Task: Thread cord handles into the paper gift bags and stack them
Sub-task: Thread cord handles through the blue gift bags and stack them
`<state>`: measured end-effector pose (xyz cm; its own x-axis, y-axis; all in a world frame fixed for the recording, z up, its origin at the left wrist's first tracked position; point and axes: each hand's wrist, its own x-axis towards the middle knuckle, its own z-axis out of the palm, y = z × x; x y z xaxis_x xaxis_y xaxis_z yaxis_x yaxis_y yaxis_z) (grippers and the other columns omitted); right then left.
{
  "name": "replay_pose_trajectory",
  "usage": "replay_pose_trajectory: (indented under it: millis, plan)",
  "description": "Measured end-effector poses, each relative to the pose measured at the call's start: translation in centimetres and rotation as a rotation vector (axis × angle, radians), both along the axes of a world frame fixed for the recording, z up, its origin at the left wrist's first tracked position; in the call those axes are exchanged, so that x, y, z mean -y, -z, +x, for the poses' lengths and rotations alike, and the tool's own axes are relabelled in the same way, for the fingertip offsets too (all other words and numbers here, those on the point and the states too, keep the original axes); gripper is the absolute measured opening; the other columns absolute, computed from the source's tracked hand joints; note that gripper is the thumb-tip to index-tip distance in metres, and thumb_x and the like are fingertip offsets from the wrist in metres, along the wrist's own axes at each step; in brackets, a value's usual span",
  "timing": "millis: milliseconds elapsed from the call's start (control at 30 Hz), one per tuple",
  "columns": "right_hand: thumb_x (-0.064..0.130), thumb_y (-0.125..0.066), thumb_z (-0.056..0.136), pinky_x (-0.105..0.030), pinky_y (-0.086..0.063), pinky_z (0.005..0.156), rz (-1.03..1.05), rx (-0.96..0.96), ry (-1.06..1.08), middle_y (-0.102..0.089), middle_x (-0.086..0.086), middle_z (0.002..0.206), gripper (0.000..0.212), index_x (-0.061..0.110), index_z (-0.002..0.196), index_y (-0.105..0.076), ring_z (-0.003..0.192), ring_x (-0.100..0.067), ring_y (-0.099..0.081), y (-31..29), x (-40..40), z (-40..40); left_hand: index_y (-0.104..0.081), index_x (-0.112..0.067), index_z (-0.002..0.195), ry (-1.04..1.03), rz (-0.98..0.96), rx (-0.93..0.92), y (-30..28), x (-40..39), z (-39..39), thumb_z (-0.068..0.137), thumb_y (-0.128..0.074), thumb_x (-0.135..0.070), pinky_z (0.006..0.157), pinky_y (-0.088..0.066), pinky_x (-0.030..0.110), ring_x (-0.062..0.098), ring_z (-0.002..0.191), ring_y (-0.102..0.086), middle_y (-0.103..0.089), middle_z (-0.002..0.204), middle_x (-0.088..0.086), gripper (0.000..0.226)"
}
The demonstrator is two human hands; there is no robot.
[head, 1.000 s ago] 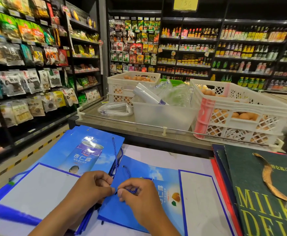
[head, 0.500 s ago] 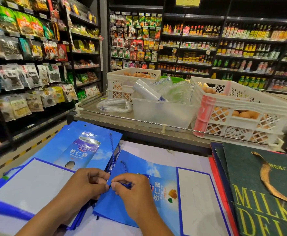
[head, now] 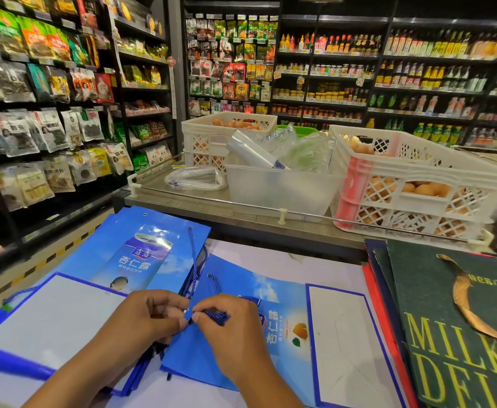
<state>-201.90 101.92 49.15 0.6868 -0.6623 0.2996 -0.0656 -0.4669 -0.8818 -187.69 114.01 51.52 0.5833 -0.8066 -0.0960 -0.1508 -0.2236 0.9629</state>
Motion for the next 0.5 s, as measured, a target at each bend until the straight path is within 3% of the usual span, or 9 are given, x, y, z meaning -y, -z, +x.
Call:
replay_pose_trajectory:
  millis: [167,267,400,500]
  plan:
    - [0.020,-0.075,0.091,-0.012,-0.053,0.078,-0.037,-0.028,0.013,-0.073,0.018,0.091,0.008,0.027,0.091,-0.078,0.090,0.001,-0.067,0.07,-0.15,0.05,-0.083,-0.016,0.097,-0.012,-0.014,-0.015,0.13,0.12,-0.06,0.086,-0.080,0.000,0.067,-0.059,0.035,0.032,0.079,-0.073,-0.076,0.087,0.020,0.019]
    - [0.021,-0.076,0.090,-0.014,-0.054,0.078,-0.078,-0.041,0.006,-0.072,0.018,0.091,0.006,0.026,0.090,-0.078,0.090,0.000,-0.066,0.09,-0.24,0.10,-0.082,-0.013,0.098,-0.015,-0.030,-0.021,-0.09,0.13,-0.33,0.092,-0.073,0.001,0.063,-0.058,0.031,0.024,0.074,-0.073,-0.077,0.087,0.018,0.018]
    - [0.020,-0.078,0.087,-0.015,-0.053,0.074,-0.095,-0.048,-0.007,-0.069,0.013,0.089,0.005,0.024,0.084,-0.077,0.086,-0.003,-0.065,0.12,-0.32,0.00,-0.079,-0.011,0.104,0.051,-0.025,-0.034,-0.35,0.01,-0.62,0.099,-0.055,0.011,0.062,-0.059,0.031,0.029,0.079,-0.075,-0.079,0.094,0.016,0.034]
    - [0.020,-0.079,0.085,-0.014,-0.052,0.072,-0.062,-0.034,0.023,-0.069,0.012,0.086,0.005,0.023,0.082,-0.077,0.084,-0.004,-0.066,0.12,-0.12,-0.09,-0.079,-0.015,0.105,0.058,-0.032,0.009,-0.01,-0.19,-0.40,0.094,-0.059,0.013,0.062,-0.058,0.032,0.028,0.076,-0.073,-0.078,0.091,0.015,0.037]
